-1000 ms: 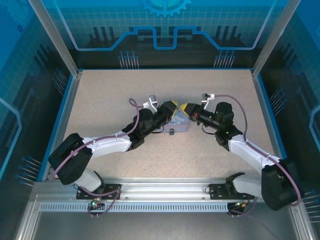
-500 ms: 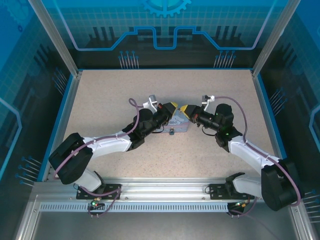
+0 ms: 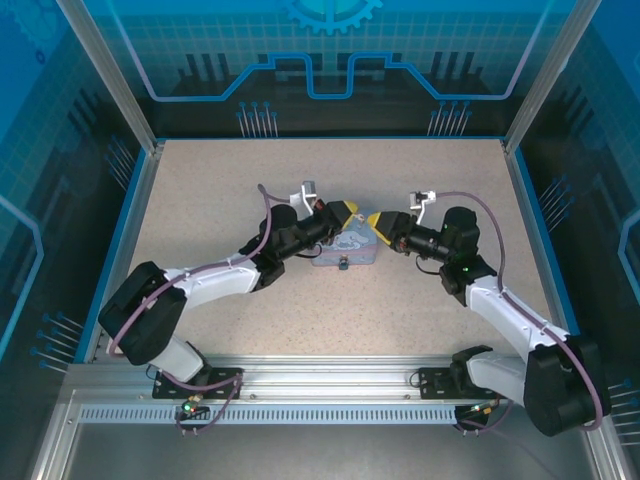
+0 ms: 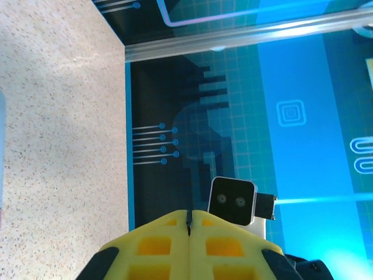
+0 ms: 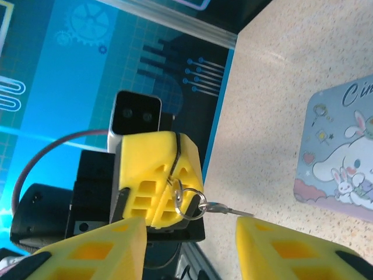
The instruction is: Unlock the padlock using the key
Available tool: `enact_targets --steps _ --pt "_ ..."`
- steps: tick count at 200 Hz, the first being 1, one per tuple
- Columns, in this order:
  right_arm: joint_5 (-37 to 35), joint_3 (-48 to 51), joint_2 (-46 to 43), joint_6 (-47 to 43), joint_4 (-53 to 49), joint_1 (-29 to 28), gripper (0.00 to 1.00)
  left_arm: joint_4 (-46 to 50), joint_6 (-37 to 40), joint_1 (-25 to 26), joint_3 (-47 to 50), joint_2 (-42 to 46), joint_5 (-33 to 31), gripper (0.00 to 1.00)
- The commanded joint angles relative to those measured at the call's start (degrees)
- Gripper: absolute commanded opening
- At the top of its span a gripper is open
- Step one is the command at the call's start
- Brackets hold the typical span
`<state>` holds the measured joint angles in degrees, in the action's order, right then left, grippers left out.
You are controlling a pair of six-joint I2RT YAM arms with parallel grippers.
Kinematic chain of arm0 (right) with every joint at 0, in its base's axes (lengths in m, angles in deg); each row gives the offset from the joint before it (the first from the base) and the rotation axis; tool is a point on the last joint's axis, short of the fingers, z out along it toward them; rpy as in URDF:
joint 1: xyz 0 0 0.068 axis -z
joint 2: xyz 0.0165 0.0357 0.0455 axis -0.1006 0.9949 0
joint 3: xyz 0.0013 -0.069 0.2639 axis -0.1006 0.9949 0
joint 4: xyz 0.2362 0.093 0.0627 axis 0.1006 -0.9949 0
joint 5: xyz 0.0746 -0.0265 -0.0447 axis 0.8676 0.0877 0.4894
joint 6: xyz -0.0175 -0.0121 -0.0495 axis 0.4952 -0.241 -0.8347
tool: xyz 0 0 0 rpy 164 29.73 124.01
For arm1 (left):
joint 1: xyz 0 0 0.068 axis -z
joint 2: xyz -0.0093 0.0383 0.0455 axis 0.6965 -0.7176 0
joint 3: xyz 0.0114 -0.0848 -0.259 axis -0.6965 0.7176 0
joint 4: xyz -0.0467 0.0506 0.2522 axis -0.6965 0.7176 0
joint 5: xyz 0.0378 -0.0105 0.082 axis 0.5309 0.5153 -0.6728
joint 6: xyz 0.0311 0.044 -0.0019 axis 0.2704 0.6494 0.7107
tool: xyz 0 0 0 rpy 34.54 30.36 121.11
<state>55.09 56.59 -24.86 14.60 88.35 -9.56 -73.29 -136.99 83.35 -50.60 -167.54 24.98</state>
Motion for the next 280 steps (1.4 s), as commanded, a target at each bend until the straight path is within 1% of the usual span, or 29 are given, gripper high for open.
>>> enact_targets --steps 1,21,45,54,66,84,97,127,174,216,224,247,280 --pt "4.09 -2.72 1.0 -2.69 0.59 -0.37 0.41 -1.88 1.76 -0.29 -2.85 -1.14 6.28 0.0" --pt "3.74 -3.66 1.06 -3.82 -0.71 -1.32 0.39 -1.56 1.54 -0.22 -3.36 -1.63 7.02 0.0" --pt "3.1 -4.2 0.29 -5.27 -3.65 -1.19 0.39 -1.08 1.7 -0.26 -3.51 -1.67 7.31 0.0" --pt "2.81 -4.1 -0.36 -6.13 -5.43 -0.66 0.4 -0.92 1.68 -0.33 -3.42 -1.51 7.41 0.0" --pt "1.98 -3.44 -1.57 -6.57 -7.52 0.41 0.44 -0.51 1.79 -0.31 -3.4 -1.18 7.4 0.0" --pt "1.97 -2.07 -2.93 -6.14 -8.21 2.58 0.47 0.01 2.07 -0.35 -3.41 -0.82 7.86 0.0" --pt "2.14 -1.72 -3.43 -5.96 -8.39 3.51 0.48 0.48 2.22 -0.41 -3.58 -0.73 8.19 0.0" --pt "2.75 -2.43 -3.35 -6.05 -8.22 3.59 0.47 0.78 2.46 -0.36 -3.76 -0.92 8.78 0.0" --pt "3.53 -4.03 -1.15 -4.99 -5.85 1.97 0.41 1.1 2.39 -0.38 -4.57 -1.34 9.33 0.0" --pt "3.16 -4.29 -0.45 -5.08 -5.05 -0.02 0.34 1.31 2.39 -0.35 -5.25 -2.21 9.59 0.0" --pt "3.09 -4.16 -0.57 -5.16 -5.04 -0.06 0.34 1.23 2.23 -0.37 -5.38 -2.43 9.68 0.0" --pt "3.09 -3.9 -1.02 -5.41 -5.39 -0.07 0.28 1.19 2.21 -0.43 -5.51 -2.74 9.77 0.0" --pt "2.96 -3.82 -1.06 -5.52 -5.58 -0.05 0.25 0.88 2.11 -0.35 -5.69 -3.18 9.95 0.0"
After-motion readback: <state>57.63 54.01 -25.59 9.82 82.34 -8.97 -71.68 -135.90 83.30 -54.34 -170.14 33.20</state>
